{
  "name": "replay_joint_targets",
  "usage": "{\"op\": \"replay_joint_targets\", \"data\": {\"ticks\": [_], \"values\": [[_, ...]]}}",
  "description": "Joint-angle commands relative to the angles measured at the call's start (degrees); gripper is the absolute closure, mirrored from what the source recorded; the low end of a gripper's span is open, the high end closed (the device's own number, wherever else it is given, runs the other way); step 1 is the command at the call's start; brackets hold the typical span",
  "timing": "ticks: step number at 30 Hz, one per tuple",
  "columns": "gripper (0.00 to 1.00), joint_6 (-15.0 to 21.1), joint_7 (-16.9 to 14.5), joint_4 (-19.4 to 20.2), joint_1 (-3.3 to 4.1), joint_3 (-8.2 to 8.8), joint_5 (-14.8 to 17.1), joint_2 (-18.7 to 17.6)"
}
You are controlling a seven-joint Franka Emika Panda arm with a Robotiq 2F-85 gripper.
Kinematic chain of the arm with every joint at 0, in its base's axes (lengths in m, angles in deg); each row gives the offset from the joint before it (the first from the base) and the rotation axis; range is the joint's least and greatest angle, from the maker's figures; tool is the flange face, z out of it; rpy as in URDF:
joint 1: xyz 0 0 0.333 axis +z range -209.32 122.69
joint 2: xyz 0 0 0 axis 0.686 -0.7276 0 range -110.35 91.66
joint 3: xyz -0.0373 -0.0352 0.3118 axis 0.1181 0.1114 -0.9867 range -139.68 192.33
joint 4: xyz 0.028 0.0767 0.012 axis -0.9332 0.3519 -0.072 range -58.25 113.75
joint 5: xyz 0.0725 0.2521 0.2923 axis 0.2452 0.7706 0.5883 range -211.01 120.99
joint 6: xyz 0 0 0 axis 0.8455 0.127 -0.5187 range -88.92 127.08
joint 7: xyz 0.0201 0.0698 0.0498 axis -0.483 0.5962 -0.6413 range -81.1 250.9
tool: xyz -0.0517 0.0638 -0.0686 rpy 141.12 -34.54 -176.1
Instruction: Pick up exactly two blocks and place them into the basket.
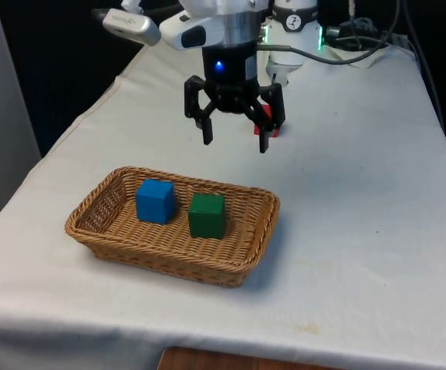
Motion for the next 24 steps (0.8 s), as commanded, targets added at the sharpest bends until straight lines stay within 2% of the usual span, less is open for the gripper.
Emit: {"op": "replay_joint_targets", "data": {"ticks": [1, 5, 8, 9, 10, 15, 18, 19, 20, 24], "values": [[0.00, -0.2, -0.1, -0.1, 0.06, 0.00, 0.0, 0.0], [0.00, -1.7, -0.4, -0.2, 0.34, 0.00, -0.1, 0.4], [0.00, -2.2, -0.9, 0.2, 0.92, 0.46, -0.3, 1.1], [0.00, -1.8, -0.6, -0.3, 0.46, 0.17, 0.0, 0.5], [0.00, -2.4, -1.0, 0.2, 1.03, 0.57, -0.4, 1.3], [0.00, -3.7, -1.5, 0.9, 2.18, 1.89, -1.0, 2.8], [0.00, -3.5, -1.6, 2.0, 3.15, 2.58, -1.5, 4.0], [0.00, -3.9, -1.4, 0.7, 2.06, 1.83, -1.2, 3.4], [0.00, -3.4, -1.6, 2.3, 3.44, 2.75, -1.7, 4.5], [0.00, -2.9, -1.5, 3.7, 4.64, 3.38, -2.8, 6.6]]}}
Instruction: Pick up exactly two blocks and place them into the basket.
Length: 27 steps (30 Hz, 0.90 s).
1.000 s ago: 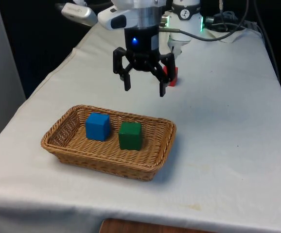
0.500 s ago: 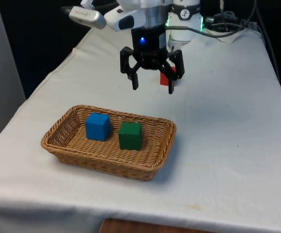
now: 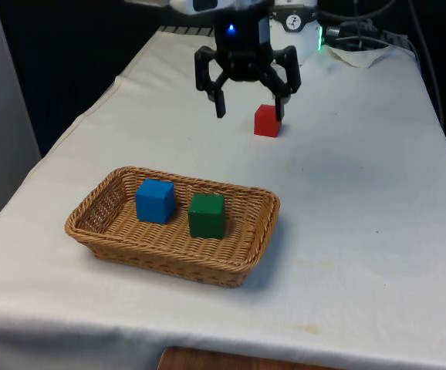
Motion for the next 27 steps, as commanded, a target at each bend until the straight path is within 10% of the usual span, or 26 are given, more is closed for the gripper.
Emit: {"op": "replay_joint_targets", "data": {"ticks": [1, 3, 4, 5, 11, 12, 13, 17, 20, 21, 22, 27], "values": [[0.00, 1.0, -0.2, 1.8, 1.55, 0.97, -0.3, 1.0], [0.00, 1.2, -0.1, 2.2, 1.95, 1.15, -0.6, 1.8], [0.00, 0.2, 0.0, 0.6, 0.57, 0.23, -0.4, 1.1], [0.00, 1.4, -0.2, 2.6, 2.35, 1.43, -0.8, 2.4], [0.00, 1.8, -0.3, 3.6, 3.44, 2.12, -0.8, 3.8], [0.00, 0.4, 0.0, 1.4, 1.72, 1.09, -0.6, 2.8], [0.00, 2.0, -0.5, 3.8, 3.72, 2.23, -0.7, 4.1], [0.00, 2.9, -0.7, 4.6, 4.24, 2.18, -0.5, 4.5], [0.00, 3.4, -1.0, 5.1, 4.18, 1.95, -0.2, 4.8], [0.00, 1.7, -0.2, 2.8, 2.75, 1.15, -0.5, 3.6], [0.00, 3.4, -1.0, 5.1, 4.18, 1.95, -0.2, 4.8], [0.00, 2.5, -0.7, 4.2, 3.50, 1.43, -0.4, 4.4]]}}
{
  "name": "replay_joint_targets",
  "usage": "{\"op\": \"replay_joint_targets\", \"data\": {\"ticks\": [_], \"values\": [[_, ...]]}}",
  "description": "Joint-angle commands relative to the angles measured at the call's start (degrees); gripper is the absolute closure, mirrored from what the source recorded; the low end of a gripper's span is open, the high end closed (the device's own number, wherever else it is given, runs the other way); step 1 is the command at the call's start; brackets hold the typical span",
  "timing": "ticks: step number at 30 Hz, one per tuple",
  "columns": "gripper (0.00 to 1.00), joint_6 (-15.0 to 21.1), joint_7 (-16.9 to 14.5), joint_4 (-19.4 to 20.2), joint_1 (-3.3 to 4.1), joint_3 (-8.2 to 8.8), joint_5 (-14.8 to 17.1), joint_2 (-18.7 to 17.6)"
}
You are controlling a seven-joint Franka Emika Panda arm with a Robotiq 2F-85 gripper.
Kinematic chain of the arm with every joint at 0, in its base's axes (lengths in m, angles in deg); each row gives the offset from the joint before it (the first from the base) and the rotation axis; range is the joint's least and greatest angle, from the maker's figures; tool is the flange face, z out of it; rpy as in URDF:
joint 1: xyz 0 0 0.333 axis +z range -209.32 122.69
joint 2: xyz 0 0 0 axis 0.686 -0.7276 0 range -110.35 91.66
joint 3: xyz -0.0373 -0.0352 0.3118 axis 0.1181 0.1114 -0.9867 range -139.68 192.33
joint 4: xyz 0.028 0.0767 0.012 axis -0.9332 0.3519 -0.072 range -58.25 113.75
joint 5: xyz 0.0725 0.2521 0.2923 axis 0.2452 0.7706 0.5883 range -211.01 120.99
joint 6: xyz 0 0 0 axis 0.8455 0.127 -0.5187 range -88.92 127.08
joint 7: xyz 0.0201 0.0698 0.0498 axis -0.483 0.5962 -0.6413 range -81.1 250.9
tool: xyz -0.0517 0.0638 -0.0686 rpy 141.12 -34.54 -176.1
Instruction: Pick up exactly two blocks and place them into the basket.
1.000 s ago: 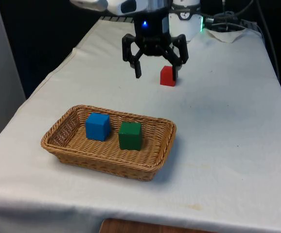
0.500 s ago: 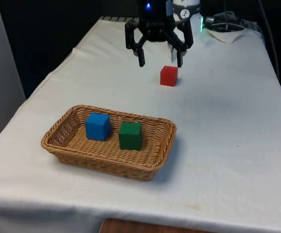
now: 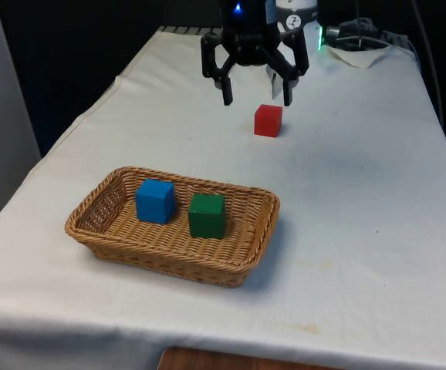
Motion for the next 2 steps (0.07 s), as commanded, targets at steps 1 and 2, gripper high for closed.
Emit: {"op": "replay_joint_targets", "data": {"ticks": [1, 2], "values": [[0.00, 0.4, -0.1, 0.3, 0.34, 0.23, 0.0, 0.2], [0.00, 0.3, -0.1, 0.3, 0.29, 0.17, 0.0, 0.1]]}}
